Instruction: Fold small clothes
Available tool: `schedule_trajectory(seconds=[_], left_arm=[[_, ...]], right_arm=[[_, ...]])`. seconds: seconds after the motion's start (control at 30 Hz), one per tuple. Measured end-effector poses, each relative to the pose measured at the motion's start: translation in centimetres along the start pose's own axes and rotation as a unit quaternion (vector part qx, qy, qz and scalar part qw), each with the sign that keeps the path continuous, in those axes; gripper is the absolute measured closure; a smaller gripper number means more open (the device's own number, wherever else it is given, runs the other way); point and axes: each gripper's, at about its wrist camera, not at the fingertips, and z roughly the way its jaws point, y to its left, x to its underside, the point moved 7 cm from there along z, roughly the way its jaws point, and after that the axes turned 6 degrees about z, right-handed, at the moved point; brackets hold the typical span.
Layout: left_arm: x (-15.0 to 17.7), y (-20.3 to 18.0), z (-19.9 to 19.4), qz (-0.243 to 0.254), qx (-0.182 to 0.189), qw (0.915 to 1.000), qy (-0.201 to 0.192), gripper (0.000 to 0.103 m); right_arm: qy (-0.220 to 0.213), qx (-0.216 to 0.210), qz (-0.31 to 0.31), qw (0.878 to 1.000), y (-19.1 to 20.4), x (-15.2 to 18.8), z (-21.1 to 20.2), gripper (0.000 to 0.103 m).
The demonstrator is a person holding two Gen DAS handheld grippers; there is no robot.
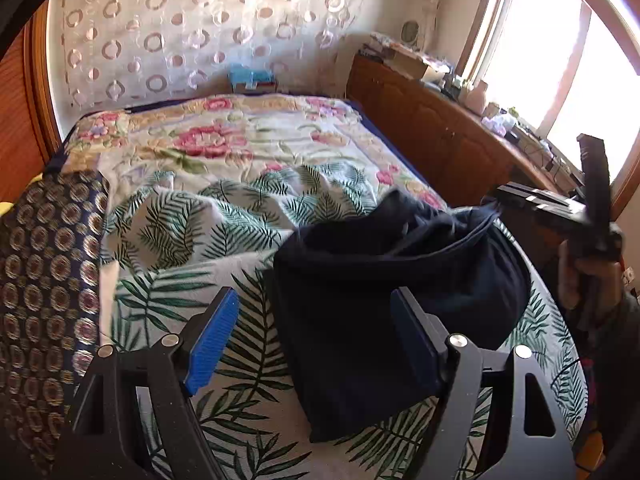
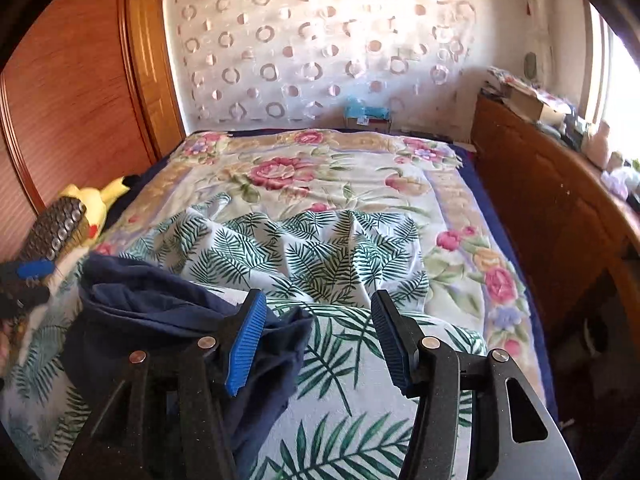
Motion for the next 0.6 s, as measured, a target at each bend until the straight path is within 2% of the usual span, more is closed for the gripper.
schedule_trajectory(seconds=[0.07, 0.13, 0.2, 0.4, 0.53, 0.57, 0.6], left_arm=[[0.3, 0.2, 1.2, -0.002, -0.009, 0.9998, 0.015, 0.024], [0.3, 0.5, 2.2, -0.010, -0.008, 0.9997, 0.022, 0.024], [0.4, 0.9, 2.9, -0.018, -0.009, 0.9995, 0.026, 0.024], [-0.2, 1.8, 5.1, -0.025, -0.020, 0.9987, 0.039, 0.024], [-0.2, 2.5, 6.4, -0.018, -0.049, 0.9972, 0.053, 0.024], [0.0, 2.7, 6.8, -0.022, -0.047, 0.9971, 0.056, 0.024], [0.1, 2.9, 7.0, -0.028, -0.046, 0.9968, 0.059, 0.024]], right_arm=[[-0.002, -0.005, -0.004, 1.000, 0.6, 0.3, -0.7, 0.045], [-0.007, -0.016, -0.010, 1.000, 1.3, 0.8, -1.7, 0.032], [-0.011, -0.033, -0.022, 0.999, 2.4, 1.4, -2.2, 0.029], [0.031, -0.045, -0.044, 0.998, 2.5, 4.3, 0.4, 0.028], [0.058, -0.046, -0.014, 0.997, 1.0, 3.6, 3.7, 0.028], [0.056, -0.038, -0.010, 0.998, 0.6, 3.2, 4.5, 0.028], [0.046, -0.004, -0.010, 0.999, -0.3, 2.5, 4.9, 0.030]])
